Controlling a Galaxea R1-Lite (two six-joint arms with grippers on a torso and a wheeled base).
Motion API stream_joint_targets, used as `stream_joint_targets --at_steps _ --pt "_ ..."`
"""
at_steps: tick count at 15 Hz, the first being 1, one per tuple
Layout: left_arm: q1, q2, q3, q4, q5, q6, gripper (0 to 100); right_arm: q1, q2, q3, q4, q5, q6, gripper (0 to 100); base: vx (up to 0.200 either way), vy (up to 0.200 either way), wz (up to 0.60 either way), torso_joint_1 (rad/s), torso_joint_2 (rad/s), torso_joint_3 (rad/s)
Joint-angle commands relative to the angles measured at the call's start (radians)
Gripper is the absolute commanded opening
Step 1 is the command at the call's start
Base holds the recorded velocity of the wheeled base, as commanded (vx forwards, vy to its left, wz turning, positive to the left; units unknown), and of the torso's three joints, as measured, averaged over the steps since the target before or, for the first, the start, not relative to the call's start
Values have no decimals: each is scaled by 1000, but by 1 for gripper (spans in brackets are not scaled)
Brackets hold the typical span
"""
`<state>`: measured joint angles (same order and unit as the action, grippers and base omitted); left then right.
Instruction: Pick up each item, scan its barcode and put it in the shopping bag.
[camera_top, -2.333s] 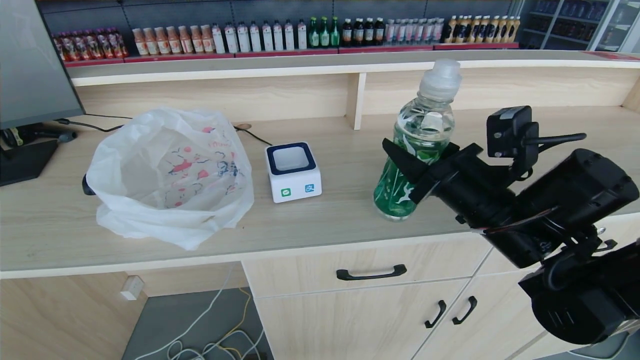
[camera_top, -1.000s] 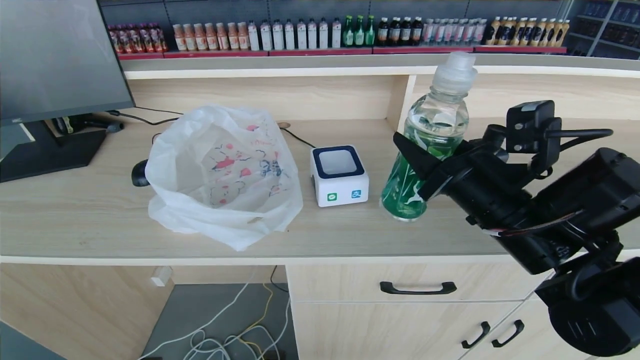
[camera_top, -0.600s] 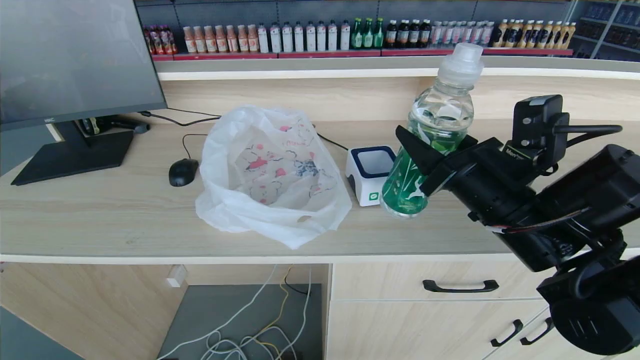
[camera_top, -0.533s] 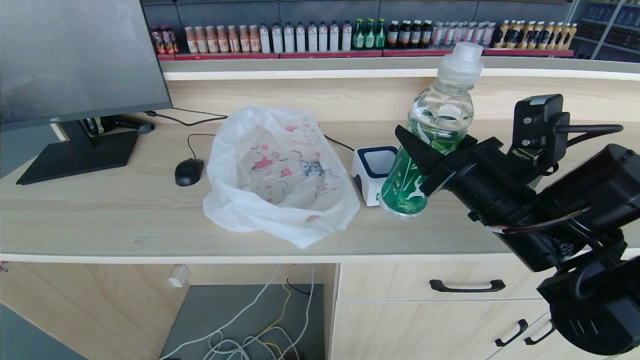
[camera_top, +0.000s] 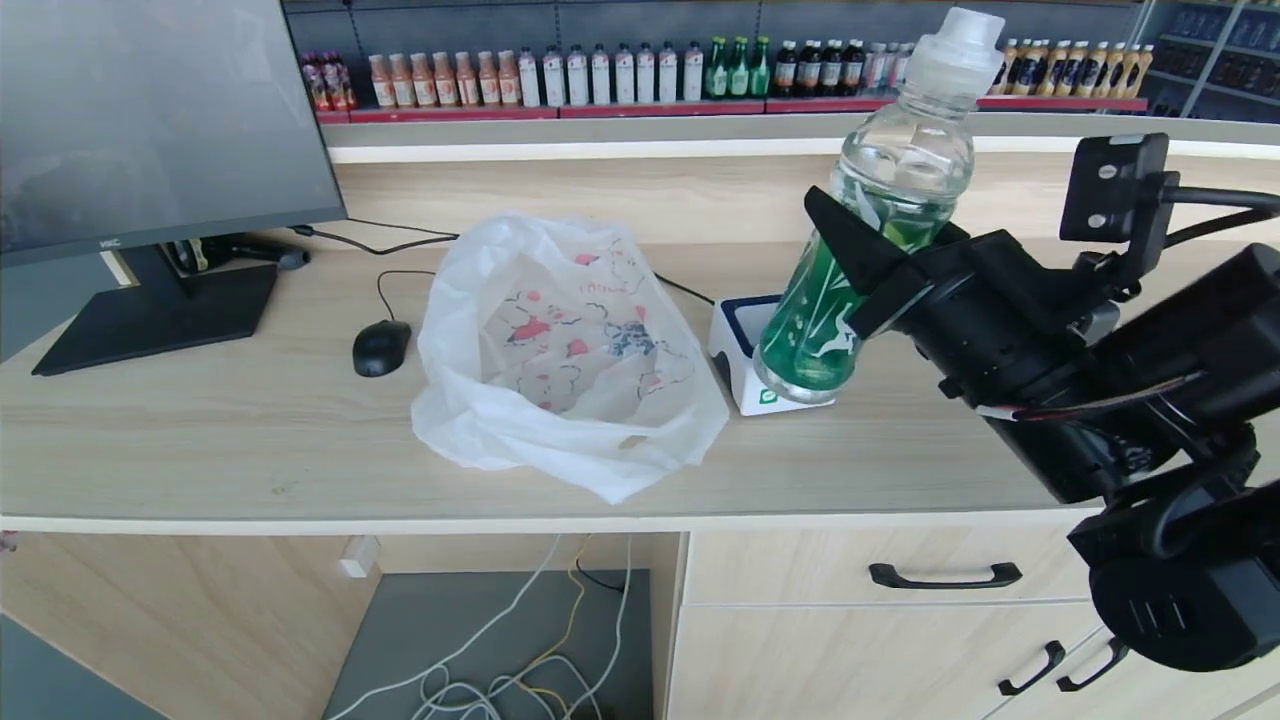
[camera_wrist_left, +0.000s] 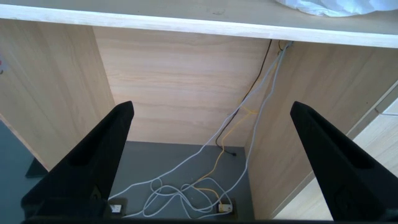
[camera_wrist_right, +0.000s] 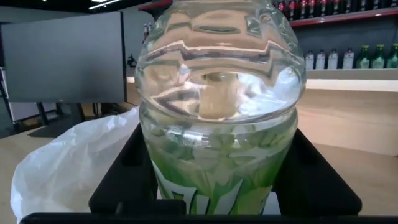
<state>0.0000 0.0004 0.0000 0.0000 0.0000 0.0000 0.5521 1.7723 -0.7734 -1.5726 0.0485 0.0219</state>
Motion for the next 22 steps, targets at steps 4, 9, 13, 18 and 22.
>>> stream_joint_targets --at_steps 4,9,13,18,22 --pt "-2 0 0 0 0 0 100 3 62 -201 106 -118 194 0 0 0 0 0 0 0" --pt "-2 0 0 0 0 0 100 2 95 -294 177 -225 398 0 0 0 0 0 0 0" --pt "-2 0 0 0 0 0 100 0 114 -305 206 -320 578 0 0 0 0 0 0 0" --pt "-2 0 0 0 0 0 100 -1 183 -420 316 -384 765 0 0 0 0 0 0 0" --pt "-2 0 0 0 0 0 100 -67 222 -500 428 -417 898 0 0 0 0 0 0 0"
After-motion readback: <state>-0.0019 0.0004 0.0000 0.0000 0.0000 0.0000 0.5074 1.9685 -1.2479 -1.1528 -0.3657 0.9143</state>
